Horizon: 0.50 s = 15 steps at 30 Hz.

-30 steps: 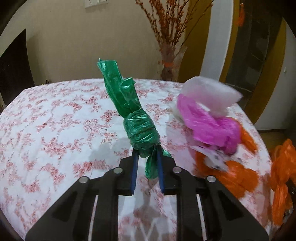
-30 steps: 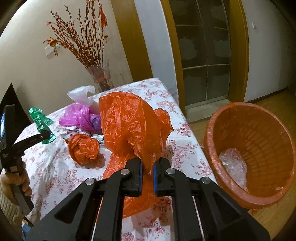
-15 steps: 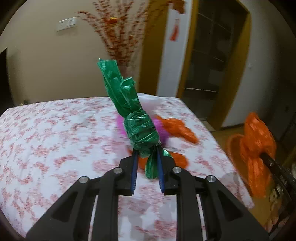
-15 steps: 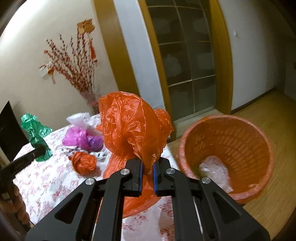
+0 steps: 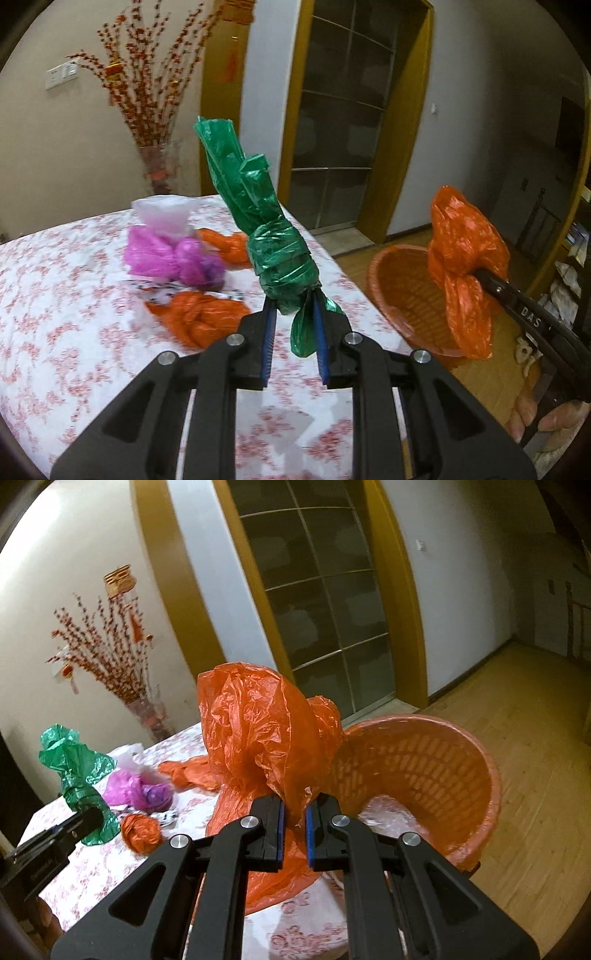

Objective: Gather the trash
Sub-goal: 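Carry the green bag with the left gripper while the right gripper carries the orange bag toward the wastebasket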

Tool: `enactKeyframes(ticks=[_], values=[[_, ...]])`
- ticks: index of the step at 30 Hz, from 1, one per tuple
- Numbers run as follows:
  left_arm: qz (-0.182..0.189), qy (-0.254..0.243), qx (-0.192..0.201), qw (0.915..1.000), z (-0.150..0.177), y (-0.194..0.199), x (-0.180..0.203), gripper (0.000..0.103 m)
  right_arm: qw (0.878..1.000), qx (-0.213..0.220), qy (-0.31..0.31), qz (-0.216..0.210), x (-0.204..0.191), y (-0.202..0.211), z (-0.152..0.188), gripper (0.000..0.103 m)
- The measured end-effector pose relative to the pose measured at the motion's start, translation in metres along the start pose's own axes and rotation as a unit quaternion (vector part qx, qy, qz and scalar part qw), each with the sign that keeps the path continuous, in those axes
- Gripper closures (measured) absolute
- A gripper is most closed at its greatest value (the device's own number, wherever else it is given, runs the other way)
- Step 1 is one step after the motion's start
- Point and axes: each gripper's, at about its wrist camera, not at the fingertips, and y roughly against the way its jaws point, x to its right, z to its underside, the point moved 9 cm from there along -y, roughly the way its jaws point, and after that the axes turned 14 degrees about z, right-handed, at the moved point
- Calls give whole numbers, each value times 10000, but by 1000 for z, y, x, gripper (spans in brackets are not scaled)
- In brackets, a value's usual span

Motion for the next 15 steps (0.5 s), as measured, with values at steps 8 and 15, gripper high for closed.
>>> enactKeyframes(ticks=[8, 15], values=[[313, -156, -145, 9993, 4, -21, 31, 83, 9993, 29, -259, 282, 27, -4, -5, 94], [532, -209, -274, 9980, 8, -39, 50, 83, 9980, 12, -439, 459, 46, -10, -7, 94]])
